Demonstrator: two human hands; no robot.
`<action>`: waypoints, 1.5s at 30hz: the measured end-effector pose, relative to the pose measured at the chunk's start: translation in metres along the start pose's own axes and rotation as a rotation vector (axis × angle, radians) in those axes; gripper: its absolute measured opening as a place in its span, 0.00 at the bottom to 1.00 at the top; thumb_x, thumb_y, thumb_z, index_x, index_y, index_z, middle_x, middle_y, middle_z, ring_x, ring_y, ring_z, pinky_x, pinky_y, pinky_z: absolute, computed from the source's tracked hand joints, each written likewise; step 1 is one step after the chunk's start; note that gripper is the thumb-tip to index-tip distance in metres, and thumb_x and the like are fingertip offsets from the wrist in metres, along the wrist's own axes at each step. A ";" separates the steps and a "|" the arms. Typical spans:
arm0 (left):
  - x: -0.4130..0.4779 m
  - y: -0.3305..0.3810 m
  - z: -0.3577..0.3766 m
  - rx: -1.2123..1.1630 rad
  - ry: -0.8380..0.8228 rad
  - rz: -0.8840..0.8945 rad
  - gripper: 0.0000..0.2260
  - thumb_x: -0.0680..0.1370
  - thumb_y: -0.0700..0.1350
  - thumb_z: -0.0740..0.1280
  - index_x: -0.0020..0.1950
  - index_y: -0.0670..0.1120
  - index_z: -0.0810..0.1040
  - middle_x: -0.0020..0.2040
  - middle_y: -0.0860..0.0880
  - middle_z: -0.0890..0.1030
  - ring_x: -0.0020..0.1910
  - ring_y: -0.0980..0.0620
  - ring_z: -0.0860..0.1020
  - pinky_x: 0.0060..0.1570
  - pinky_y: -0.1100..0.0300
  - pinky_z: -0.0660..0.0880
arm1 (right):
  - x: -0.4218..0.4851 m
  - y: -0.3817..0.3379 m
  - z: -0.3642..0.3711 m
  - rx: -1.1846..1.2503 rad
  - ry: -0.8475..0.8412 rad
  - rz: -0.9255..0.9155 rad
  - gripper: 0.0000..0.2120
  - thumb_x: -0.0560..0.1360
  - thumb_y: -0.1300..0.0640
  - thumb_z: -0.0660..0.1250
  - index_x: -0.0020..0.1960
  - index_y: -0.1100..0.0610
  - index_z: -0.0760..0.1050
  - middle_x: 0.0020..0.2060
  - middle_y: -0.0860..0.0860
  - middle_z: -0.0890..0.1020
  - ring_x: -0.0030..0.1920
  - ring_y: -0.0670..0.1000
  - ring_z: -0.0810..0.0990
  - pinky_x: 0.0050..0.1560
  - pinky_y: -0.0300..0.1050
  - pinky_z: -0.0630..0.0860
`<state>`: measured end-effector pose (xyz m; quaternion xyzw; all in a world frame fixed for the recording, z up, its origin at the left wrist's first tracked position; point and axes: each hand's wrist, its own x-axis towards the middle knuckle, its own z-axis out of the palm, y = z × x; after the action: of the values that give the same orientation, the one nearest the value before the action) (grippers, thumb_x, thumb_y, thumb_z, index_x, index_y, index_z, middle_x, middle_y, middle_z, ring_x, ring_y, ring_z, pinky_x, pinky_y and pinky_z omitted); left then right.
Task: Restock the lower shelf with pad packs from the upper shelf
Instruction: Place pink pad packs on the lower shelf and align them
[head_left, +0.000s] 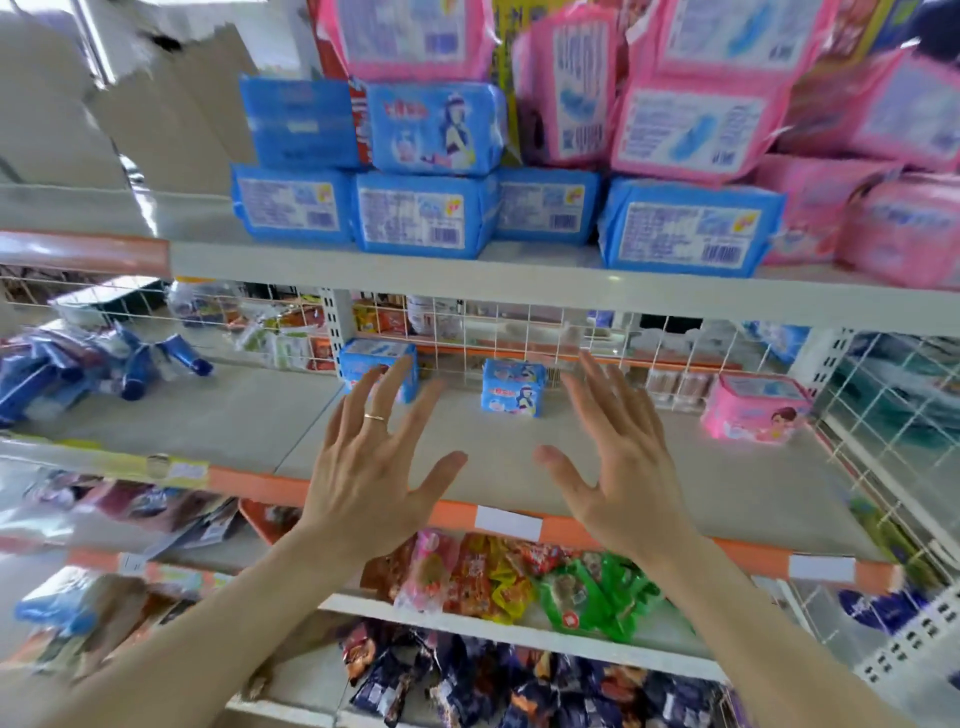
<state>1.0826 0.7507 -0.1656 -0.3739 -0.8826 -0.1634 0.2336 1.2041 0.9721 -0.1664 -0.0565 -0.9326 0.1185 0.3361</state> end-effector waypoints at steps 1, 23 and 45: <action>0.003 -0.001 -0.006 -0.005 0.006 0.007 0.32 0.79 0.69 0.50 0.78 0.54 0.61 0.81 0.46 0.57 0.78 0.39 0.58 0.71 0.37 0.65 | 0.004 -0.004 -0.003 0.002 0.020 -0.012 0.36 0.79 0.34 0.53 0.81 0.51 0.55 0.81 0.47 0.53 0.81 0.52 0.48 0.77 0.64 0.55; 0.142 -0.109 -0.130 -0.062 0.308 0.141 0.33 0.77 0.68 0.54 0.78 0.52 0.61 0.78 0.45 0.62 0.74 0.41 0.65 0.66 0.39 0.70 | 0.175 -0.118 -0.050 -0.038 0.304 -0.006 0.39 0.76 0.32 0.55 0.80 0.53 0.58 0.79 0.50 0.60 0.79 0.51 0.58 0.76 0.62 0.59; 0.302 -0.096 -0.149 -0.304 0.352 0.006 0.18 0.83 0.53 0.63 0.64 0.41 0.78 0.60 0.44 0.82 0.56 0.44 0.79 0.48 0.64 0.67 | 0.334 -0.065 -0.065 0.334 0.216 -0.006 0.18 0.79 0.56 0.68 0.69 0.53 0.75 0.57 0.44 0.83 0.55 0.41 0.80 0.53 0.24 0.72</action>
<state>0.8709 0.7934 0.1098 -0.3730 -0.7924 -0.3564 0.3255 0.9882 0.9832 0.1038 -0.0094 -0.8587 0.2640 0.4392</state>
